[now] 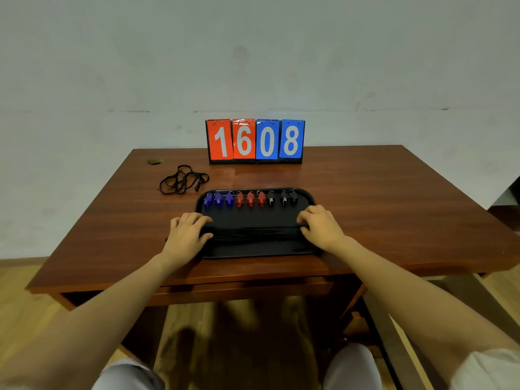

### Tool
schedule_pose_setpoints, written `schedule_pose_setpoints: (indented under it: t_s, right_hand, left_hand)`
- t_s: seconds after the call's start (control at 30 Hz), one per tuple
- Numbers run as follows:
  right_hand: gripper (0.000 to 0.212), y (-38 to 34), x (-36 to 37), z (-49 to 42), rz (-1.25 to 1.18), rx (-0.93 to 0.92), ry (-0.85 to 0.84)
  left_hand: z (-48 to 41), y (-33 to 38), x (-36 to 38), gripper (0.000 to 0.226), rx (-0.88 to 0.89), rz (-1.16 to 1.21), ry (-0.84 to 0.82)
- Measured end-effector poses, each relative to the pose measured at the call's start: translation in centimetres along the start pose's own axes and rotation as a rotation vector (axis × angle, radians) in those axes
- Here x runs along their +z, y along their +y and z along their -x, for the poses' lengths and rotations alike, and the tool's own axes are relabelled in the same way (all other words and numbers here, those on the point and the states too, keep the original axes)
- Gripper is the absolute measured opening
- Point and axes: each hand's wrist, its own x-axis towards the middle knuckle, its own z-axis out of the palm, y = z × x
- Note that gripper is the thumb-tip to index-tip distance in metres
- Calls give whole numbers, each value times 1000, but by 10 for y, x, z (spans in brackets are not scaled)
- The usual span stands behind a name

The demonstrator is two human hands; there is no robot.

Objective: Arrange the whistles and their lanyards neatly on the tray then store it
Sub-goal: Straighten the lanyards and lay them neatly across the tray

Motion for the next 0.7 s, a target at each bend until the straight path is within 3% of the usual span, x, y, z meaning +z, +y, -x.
schedule_pose_setpoints:
  t_s: [0.3,0.7]
  right_hand:
    - [24,-95,-3,-81,-162,-212,-32]
    - [32,-193,29,-240,-225,-264,-178]
  left_hand:
    - [-47,-19,-22,28,-109,44,33]
    - [-125,-123,-5,36,-355,70,-74]
